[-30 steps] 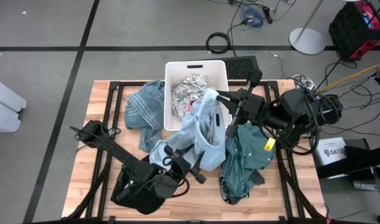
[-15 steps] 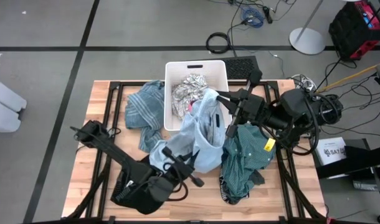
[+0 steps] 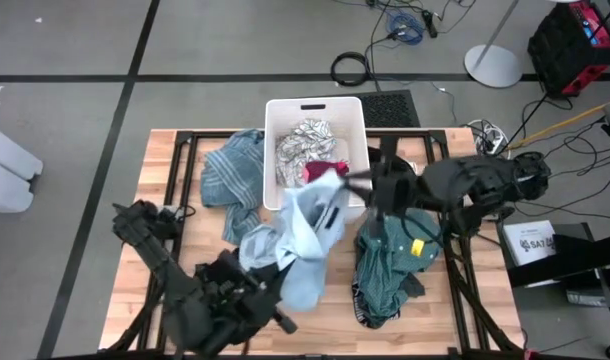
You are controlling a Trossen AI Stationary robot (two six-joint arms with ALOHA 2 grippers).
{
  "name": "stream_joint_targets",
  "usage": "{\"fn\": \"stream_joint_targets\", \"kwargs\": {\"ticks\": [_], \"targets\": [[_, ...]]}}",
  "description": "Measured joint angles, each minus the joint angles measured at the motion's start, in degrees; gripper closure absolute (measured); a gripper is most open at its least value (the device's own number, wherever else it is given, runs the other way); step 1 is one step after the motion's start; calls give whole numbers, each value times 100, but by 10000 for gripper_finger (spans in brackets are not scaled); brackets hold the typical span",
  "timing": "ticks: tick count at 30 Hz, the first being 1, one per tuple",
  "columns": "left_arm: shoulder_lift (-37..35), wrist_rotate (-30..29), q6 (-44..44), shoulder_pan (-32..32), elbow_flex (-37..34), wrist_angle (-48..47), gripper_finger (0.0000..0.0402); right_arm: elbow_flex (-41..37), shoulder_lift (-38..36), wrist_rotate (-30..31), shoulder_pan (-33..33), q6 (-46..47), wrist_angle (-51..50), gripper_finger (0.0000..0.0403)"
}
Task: Sort clothes
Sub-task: Put the light blue shirt into the white bin
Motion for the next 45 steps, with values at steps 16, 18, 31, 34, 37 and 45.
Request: {"fn": "stream_joint_targets", "kwargs": {"ticks": [16,18,31,34,37,45], "targets": [[-820,0,-2,-671,754,-571,401,-208,-42,-2073,192,2524,-3189,240],[-899,0,-206,-675,756,-586,400,-580,-120,-2082,291,2612,-2862,238],[-1123,4,-490,-717,754,-632,397,-4786,-684,-1084,393,1414,3089,238],[-1126,4,-579,-718,754,-631,397,-5345,-578,-927,304,980,4360,238],[-1126,9,-588,-723,754,-629,396,-5631,-393,-944,158,822,5279,238],[-1126,9,-641,-719,754,-603,396,-5659,186,-1364,-249,529,6435,238]]}}
